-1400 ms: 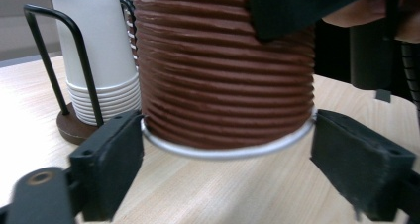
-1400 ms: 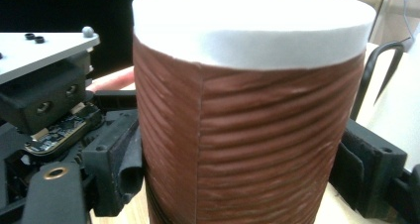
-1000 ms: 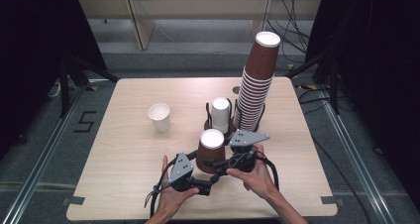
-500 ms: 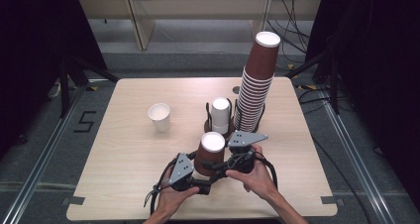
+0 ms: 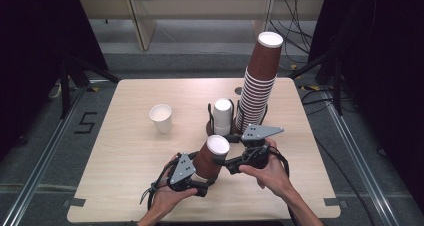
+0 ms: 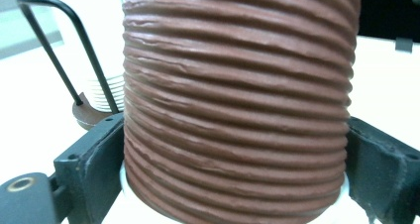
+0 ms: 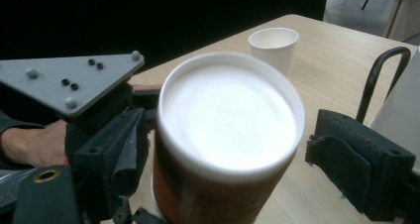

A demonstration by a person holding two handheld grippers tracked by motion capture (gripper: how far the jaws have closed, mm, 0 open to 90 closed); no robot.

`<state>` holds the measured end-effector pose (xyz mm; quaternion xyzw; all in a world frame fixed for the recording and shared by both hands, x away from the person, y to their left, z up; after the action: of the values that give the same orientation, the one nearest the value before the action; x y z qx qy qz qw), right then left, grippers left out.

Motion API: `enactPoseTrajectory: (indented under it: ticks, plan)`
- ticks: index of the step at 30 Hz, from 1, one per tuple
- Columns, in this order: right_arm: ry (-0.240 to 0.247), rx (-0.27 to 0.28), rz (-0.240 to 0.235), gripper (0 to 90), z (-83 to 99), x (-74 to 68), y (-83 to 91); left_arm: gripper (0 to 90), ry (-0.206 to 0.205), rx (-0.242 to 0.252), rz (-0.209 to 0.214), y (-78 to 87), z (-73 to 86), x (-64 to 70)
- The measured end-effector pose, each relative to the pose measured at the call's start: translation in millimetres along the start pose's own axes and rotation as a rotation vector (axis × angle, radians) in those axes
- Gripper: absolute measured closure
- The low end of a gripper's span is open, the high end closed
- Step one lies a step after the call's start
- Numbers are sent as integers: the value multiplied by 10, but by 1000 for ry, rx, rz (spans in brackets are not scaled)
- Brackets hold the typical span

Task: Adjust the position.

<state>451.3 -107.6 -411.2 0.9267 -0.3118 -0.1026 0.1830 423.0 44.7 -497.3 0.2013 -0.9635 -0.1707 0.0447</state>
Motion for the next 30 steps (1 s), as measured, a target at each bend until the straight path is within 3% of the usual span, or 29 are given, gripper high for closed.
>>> enactPoseTrajectory:
  ticks: [7, 10, 13, 14, 18, 23, 25, 26, 30]
  plan:
    - [-8, -58, -31, 208, 58, -43, -27, 78, -46, -20, 30, -32, -22, 72]
    - [-52, -46, -57, 234, 45, -56, -22, 50, -41, 26, 41, -18, -23, 68]
    - [-95, -30, -60, 239, 5, -42, 22, 31, -39, 120, 47, -4, -45, 71]
    - [-92, -12, -60, 239, -13, -21, 37, 28, -36, 138, 48, 12, -55, 72]
    - [-153, 14, -84, 240, -39, 17, 84, 27, -44, 211, 55, 38, -90, 73]
    - [-190, 50, -90, 240, -58, 60, 111, 27, -36, 237, 47, 65, -108, 73]
    - [-200, 55, -96, 241, -50, 58, 103, 24, -5, 248, 51, 50, -109, 75]
    - [-240, 34, -114, 241, -37, 24, 107, 24, 6, 248, 56, 42, -107, 75]
    - [-203, 52, -108, 241, -38, 15, 68, 30, 9, 241, 55, 28, -98, 66]
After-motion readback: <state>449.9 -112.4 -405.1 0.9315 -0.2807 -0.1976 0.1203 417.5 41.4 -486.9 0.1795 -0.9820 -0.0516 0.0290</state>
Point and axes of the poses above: each handheld gripper's, and its own axes: y roughly backward along the jaws, z roughly out of its underside, x roughly to its right, the point moved 5 cm from there along -y, roughly forward along the jaws, and after that the axes turned 13 degrees about z, right-handed, at the moved point
